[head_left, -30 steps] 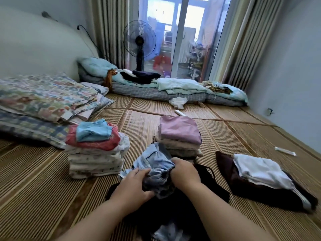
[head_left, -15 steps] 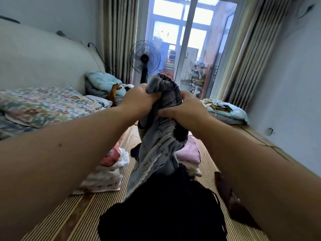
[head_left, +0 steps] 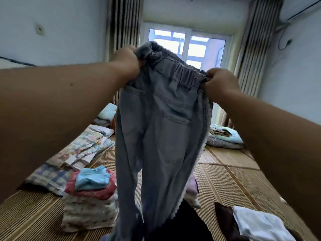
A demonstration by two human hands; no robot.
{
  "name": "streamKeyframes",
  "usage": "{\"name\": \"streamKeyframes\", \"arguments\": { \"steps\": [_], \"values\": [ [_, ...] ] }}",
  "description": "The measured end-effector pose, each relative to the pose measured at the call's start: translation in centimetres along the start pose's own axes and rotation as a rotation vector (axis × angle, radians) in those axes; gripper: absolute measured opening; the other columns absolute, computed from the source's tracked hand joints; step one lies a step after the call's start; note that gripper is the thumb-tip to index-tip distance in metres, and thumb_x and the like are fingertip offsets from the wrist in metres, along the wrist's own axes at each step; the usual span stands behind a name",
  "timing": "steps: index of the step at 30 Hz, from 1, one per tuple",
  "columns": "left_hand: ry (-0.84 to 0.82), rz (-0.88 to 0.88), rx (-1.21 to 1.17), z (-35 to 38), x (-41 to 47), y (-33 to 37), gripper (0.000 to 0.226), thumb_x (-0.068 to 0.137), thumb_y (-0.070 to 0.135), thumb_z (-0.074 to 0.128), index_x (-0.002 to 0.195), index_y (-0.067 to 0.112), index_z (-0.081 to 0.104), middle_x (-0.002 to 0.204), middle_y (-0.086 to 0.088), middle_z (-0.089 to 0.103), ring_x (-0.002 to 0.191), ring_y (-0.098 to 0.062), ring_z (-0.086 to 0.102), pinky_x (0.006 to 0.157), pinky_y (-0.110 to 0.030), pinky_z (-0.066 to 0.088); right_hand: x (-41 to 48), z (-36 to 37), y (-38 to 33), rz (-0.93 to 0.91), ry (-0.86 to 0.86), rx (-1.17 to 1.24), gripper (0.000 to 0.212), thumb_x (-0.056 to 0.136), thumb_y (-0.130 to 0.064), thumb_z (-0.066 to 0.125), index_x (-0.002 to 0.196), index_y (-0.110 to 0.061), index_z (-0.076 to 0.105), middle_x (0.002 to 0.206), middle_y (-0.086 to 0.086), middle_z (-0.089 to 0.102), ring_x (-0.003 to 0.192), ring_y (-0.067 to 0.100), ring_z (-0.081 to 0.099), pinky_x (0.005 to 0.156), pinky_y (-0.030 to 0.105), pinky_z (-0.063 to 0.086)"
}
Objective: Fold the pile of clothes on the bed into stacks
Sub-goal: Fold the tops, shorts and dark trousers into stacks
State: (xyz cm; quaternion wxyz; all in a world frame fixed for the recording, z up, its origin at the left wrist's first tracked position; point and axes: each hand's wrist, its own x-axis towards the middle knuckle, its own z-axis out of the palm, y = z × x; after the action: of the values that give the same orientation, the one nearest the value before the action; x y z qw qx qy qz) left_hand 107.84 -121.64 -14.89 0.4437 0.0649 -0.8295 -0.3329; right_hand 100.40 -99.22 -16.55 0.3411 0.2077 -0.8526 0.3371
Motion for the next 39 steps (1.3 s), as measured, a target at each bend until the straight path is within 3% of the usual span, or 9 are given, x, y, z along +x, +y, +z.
{"name": "streamKeyframes", "arguments": {
  "steps": [4, 9, 16, 23, 26, 29, 32, 35, 39],
  "values": [
    [0.032, 0.033, 0.022, -1.2, 2.0, 2.4, 0.034, 0.094, 0.038, 0.059, 0.116, 0.012, 0.062, 0.101, -0.009, 0.058, 0.089, -0.025, 0.052, 0.072, -0.029, 0.034, 4.0, -2.5, -1.3, -0.073, 0.15, -0.095, 0.025, 0.094, -0.013, 0.048, 0.114, -0.024, 0.06, 0.099, 0.007, 0.057, 0.084, 0.026, 0.048, 0.073, 0.03, 0.035],
    [0.001, 0.062, 0.105, -0.6, 2.4, 2.8, 0.037, 0.094, 0.041, 0.056, 0.116, 0.012, 0.061, 0.099, -0.008, 0.056, 0.087, -0.024, 0.049, 0.072, -0.029, 0.032, 5.2, -4.4, -0.9, -0.09, 0.258, -0.036, 0.029, 0.096, -0.015, 0.045, 0.121, -0.022, 0.059, 0.114, 0.018, 0.063, 0.09, 0.029, 0.053, 0.077, 0.03, 0.037],
    [0.106, 0.186, -0.069, -1.3, 3.1, 5.5, 0.029, 0.092, 0.054, 0.05, 0.091, 0.026, 0.057, 0.076, 0.005, 0.055, 0.068, -0.015, 0.05, 0.059, -0.03, 0.031, 7.3, -8.1, -2.4, -0.173, 0.515, 0.129, 0.036, 0.091, -0.003, 0.042, 0.118, -0.019, 0.058, 0.098, -0.001, 0.054, 0.088, 0.017, 0.047, 0.07, 0.02, 0.03],
    [-0.091, 0.061, -0.172, 4.7, 2.2, 1.3, 0.006, 0.085, 0.02, 0.066, 0.09, 0.02, 0.063, 0.087, -0.005, 0.065, 0.081, -0.023, 0.059, 0.062, -0.027, 0.039, 6.7, -3.9, 2.2, -0.093, 0.297, 0.313, 0.02, 0.086, -0.011, 0.062, 0.103, -0.023, 0.061, 0.098, 0.003, 0.061, 0.089, 0.021, 0.057, 0.076, 0.03, 0.047],
    [-0.306, -0.036, -0.383, 8.5, 2.6, -1.3, 0.027, 0.081, 0.004, 0.067, 0.103, 0.019, 0.061, 0.099, -0.008, 0.067, 0.092, -0.024, 0.064, 0.073, -0.032, 0.054, 6.8, -0.4, 4.9, -0.03, 0.204, 0.422, 0.022, 0.085, -0.008, 0.064, 0.1, -0.023, 0.057, 0.096, 0.003, 0.062, 0.086, 0.02, 0.061, 0.076, 0.037, 0.055],
    [-0.407, -0.125, -0.544, 11.9, 4.0, -4.4, 0.029, 0.083, 0.005, 0.069, 0.109, 0.016, 0.062, 0.104, -0.012, 0.071, 0.097, -0.03, 0.068, 0.083, -0.041, 0.057, 7.7, 2.4, 8.2, 0.048, 0.178, 0.537, 0.022, 0.084, -0.004, 0.06, 0.1, -0.019, 0.06, 0.093, 0.005, 0.064, 0.084, 0.021, 0.064, 0.071, 0.035, 0.059],
    [-0.538, -0.183, -0.698, 15.8, 5.3, -7.4, 0.037, 0.075, 0.008, 0.075, 0.109, 0.015, 0.064, 0.098, -0.012, 0.075, 0.091, -0.028, 0.072, 0.071, -0.035, 0.059, 8.9, 4.7, 12.7, 0.127, 0.065, 0.654, 0.026, 0.085, 0.002, 0.054, 0.089, -0.021, 0.066, 0.082, 0.009, 0.068, 0.066, 0.019, 0.066, 0.055, 0.026, 0.058],
    [-0.67, -0.245, -0.772, 19.2, 6.2, -8.8, 0.041, 0.067, 0.014, 0.075, 0.107, 0.014, 0.065, 0.099, -0.014, 0.074, 0.089, -0.027, 0.072, 0.069, -0.032, 0.058, 10.0, 6.4, 16.3, 0.163, -0.143, 0.655, 0.028, 0.09, 0.003, 0.053, 0.089, -0.018, 0.072, 0.079, 0.01, 0.074, 0.07, 0.023, 0.071, 0.061, 0.031, 0.06],
    [-0.665, -0.301, -0.836, 21.2, 7.3, -9.2, 0.025, 0.084, 0.016, 0.066, 0.108, 0.011, 0.064, 0.098, -0.015, 0.074, 0.085, -0.024, 0.073, 0.067, -0.029, 0.058, 11.1, 7.5, 17.8, 0.174, -0.28, 0.637, 0.024, 0.096, -0.006, 0.052, 0.091, -0.019, 0.072, 0.083, 0.008, 0.075, 0.072, 0.019, 0.072, 0.059, 0.025, 0.057]
  ]
}}
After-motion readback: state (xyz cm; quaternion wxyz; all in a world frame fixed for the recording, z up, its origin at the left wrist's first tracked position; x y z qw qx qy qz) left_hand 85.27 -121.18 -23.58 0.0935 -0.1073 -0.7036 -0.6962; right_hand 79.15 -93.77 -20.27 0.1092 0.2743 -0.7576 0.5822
